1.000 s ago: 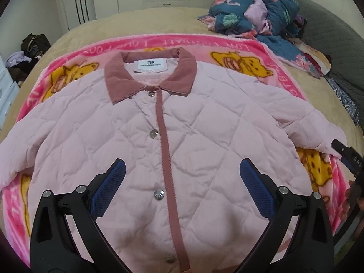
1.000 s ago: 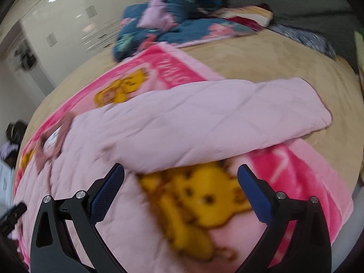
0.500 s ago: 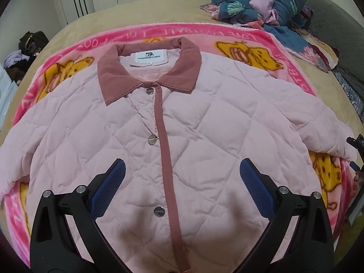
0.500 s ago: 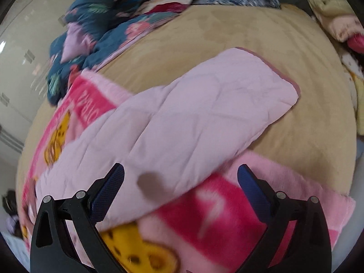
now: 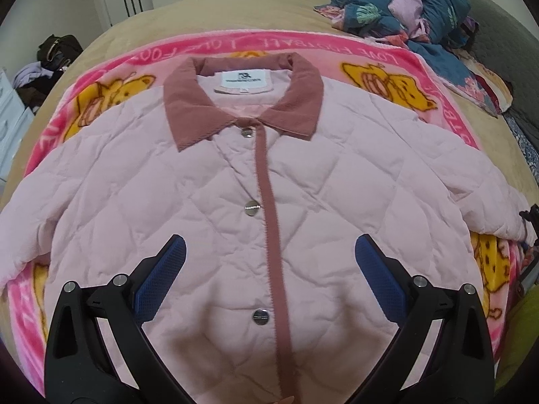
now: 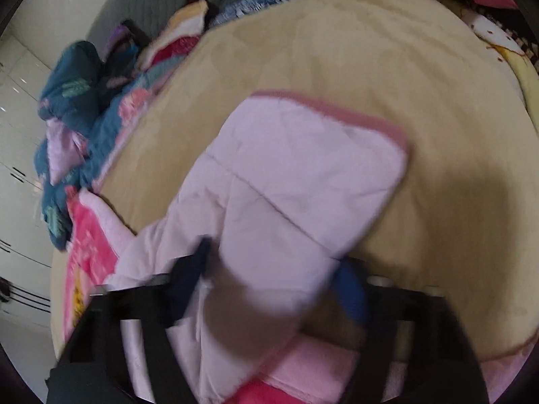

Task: Fold large clothes
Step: 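Grasp the sleeve cuff with the right tool and lift it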

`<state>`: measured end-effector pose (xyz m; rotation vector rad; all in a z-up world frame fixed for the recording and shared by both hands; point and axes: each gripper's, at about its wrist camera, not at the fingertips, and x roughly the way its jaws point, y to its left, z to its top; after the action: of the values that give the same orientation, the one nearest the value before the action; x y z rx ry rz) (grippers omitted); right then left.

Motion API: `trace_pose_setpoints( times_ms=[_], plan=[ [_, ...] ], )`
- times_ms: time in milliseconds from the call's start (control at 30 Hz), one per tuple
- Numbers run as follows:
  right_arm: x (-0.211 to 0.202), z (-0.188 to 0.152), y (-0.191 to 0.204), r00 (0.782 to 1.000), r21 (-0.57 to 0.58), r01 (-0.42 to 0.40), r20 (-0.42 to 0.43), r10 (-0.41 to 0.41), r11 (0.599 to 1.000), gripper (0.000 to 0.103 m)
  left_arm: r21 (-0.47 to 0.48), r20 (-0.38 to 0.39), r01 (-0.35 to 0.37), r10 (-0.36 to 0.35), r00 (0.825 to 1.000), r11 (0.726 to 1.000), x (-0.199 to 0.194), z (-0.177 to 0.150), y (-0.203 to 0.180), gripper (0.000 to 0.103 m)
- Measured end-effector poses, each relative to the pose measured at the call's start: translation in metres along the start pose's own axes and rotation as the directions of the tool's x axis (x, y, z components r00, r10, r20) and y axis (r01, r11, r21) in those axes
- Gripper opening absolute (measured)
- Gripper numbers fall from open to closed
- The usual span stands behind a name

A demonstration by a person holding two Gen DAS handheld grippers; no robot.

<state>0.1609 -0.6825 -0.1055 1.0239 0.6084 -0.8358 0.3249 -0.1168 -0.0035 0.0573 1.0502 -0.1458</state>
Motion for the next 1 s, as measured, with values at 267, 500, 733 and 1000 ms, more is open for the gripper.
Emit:
trace_pose_setpoints(
  times_ms=[267,500,733,1000],
  plan=[
    [-0.069,-0.002,0.081,0.972,-0.271,-0.15,0.135,0.192,0.951,0.023,-0.026,0.028,-0.006,0.006,1.0,1.0,-0.018,0.011,0.027,0.094],
    [-0.141,-0.044,0.176,0.897,-0.511,-0.319,0.109,0.429,0.798,0.022,-0.063,0.079,-0.005,0.01,0.997,0.998,-0.045,0.026,0.06,0.094],
    [-0.176,-0.094,0.251,0.835,-0.604,-0.434,0.009,0.55,0.669,0.022,-0.099,0.117,-0.01,0.022,0.993,0.995,-0.071,0.036,0.1,0.094],
    [-0.215,-0.17,0.325,0.761,-0.678,-0.527,-0.108,0.64,0.512,0.022,-0.198,0.155,0.002,0.029,0.988,0.98,-0.097,0.041,0.157,0.094]
  ],
)
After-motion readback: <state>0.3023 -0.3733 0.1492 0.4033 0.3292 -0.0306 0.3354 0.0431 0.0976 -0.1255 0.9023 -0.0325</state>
